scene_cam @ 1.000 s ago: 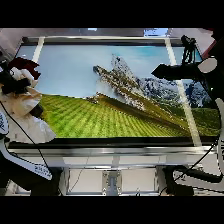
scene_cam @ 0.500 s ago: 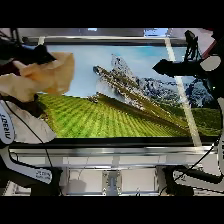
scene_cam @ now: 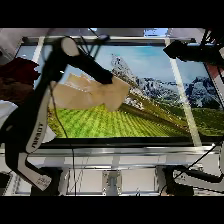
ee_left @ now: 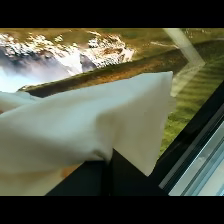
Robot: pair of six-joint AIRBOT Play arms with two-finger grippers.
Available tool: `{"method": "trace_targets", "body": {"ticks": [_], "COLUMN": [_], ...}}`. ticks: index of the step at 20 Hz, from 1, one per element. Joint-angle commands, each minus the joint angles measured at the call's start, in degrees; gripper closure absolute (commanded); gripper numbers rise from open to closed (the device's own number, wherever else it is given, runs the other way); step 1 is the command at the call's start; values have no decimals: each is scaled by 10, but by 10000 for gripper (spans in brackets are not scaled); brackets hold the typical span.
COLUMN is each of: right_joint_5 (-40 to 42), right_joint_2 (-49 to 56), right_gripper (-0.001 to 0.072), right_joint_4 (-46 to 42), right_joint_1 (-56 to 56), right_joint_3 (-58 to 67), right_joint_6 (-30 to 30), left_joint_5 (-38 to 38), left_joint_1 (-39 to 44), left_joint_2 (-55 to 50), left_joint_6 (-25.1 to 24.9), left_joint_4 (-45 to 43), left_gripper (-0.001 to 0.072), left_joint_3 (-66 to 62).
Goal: Fold the shirts.
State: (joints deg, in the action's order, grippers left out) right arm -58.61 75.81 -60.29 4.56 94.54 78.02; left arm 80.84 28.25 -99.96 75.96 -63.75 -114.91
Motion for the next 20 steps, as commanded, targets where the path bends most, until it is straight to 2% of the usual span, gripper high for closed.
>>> {"method": "trace_targets", "body": {"ticks": [1,2,3,4,6,7,9,10,13,16,20], "right_joint_5": [-49,-60,-72,-85,-118,-138,-148,-144,-105,-60,84], "right_joint_2": [0,0,1,3,11,20,36,44,94,164,221], "right_gripper": [262,262,261,261,261,261,260,257,53,42,31], "right_joint_4": [-52,-65,-74,-76,-69,-56,-26,-9,29,21,21], "right_joint_1": [4,3,3,3,3,3,-8,-19,-84,-155,-222], "right_joint_3": [8,8,8,8,8,7,-20,-43,-113,-124,-123], "right_joint_6": [0,-1,-4,-12,-17,-18,-31,-46,-76,-76,-75], "left_joint_5": [-27,-50,-79,-102,-137,-155,-136,-113,-7,57,56], "left_joint_1": [70,73,71,66,48,37,11,-9,-91,-165,-231], "left_joint_2": [-51,-57,-56,-54,-37,-18,12,20,23,23,22], "left_joint_6": [19,20,19,22,54,100,181,190,191,191,188], "left_joint_4": [-36,-37,-43,-67,-185,-286,-481,-526,-511,-459,-379], "left_gripper": [671,465,160,-1,1,1,2,2,2,3,3], "left_joint_3": [-1,-1,-3,-19,-47,-47,-47,-46,-28,25,49]}}
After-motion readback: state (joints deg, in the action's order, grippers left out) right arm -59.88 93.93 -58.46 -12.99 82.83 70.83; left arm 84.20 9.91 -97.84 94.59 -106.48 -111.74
